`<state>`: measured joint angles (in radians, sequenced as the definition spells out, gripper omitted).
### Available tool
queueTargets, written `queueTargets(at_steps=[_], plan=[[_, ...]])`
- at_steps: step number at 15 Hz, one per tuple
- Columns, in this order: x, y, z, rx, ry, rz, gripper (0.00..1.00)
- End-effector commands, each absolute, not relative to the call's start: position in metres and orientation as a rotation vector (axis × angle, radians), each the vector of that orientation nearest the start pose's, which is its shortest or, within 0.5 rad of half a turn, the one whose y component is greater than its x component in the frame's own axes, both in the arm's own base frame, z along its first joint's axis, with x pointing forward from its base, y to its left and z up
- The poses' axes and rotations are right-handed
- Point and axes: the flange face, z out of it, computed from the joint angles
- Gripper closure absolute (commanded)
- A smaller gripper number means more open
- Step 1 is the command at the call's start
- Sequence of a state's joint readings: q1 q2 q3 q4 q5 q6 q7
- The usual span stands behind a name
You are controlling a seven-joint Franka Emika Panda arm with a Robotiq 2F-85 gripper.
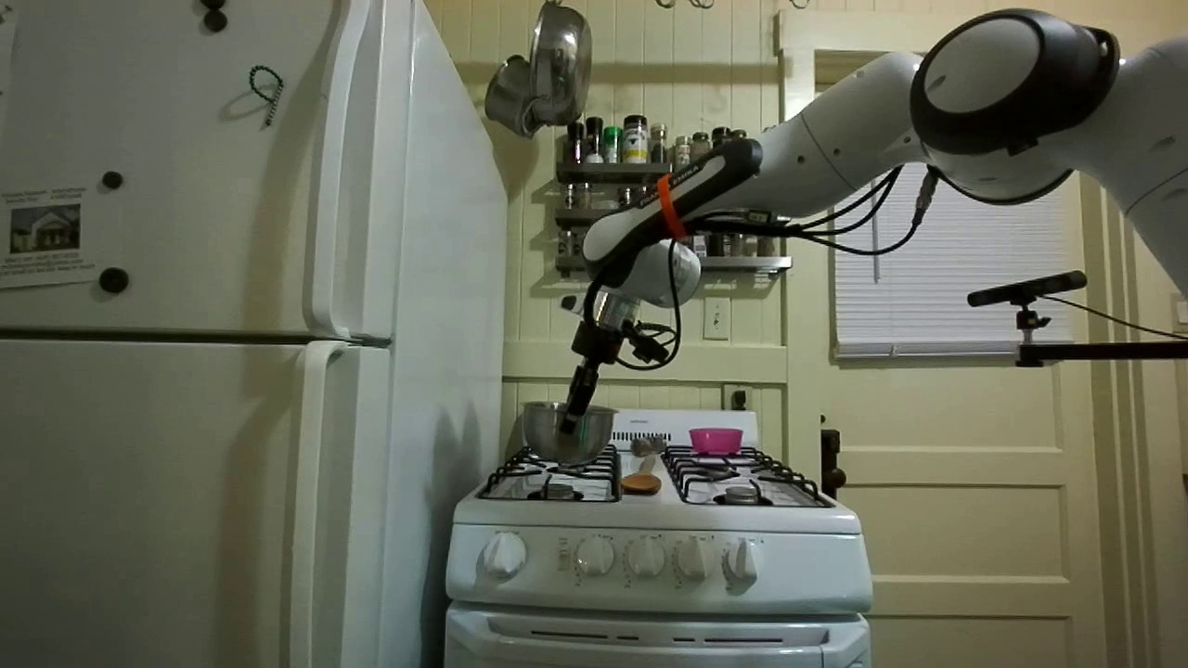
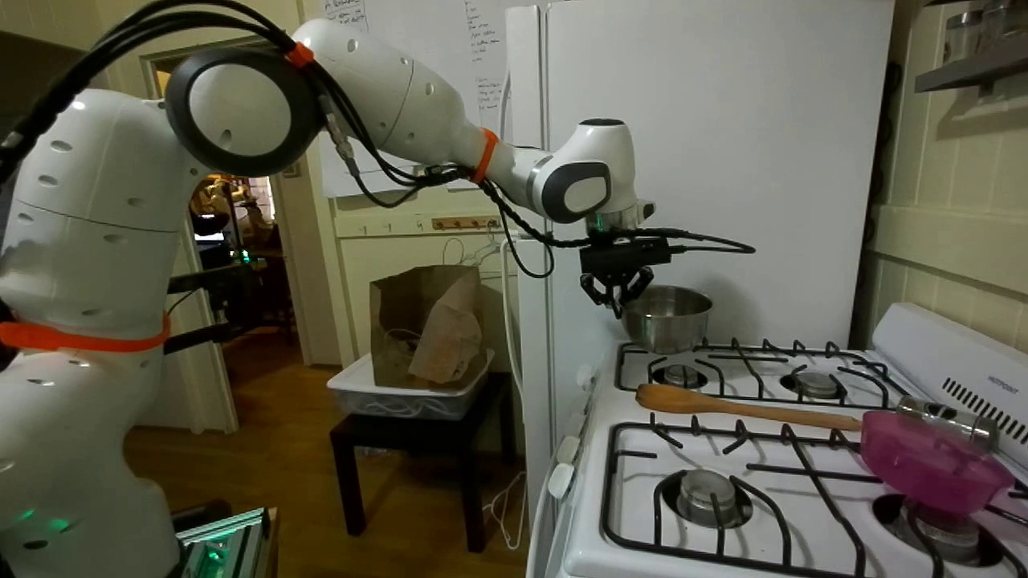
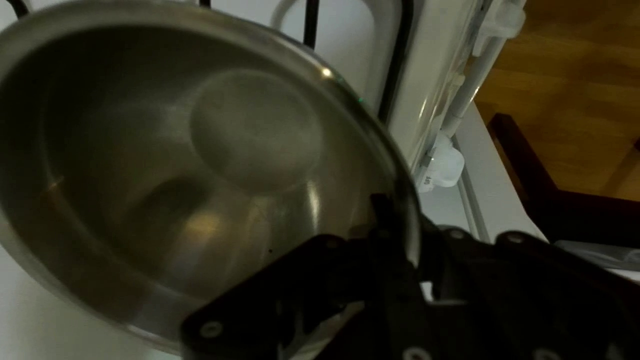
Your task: Move the silver bowl to the left
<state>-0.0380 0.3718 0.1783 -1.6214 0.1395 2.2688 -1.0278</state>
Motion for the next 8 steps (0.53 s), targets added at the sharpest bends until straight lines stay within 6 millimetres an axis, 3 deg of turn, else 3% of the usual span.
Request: queueTargets(at_steps=[1,8], plan=[[0.694,0.085,0.435,-2.600,-1.642,-0.489,0.98],[0.708,0.082,0.430,-2.571,-1.737,-0.483,0.98]])
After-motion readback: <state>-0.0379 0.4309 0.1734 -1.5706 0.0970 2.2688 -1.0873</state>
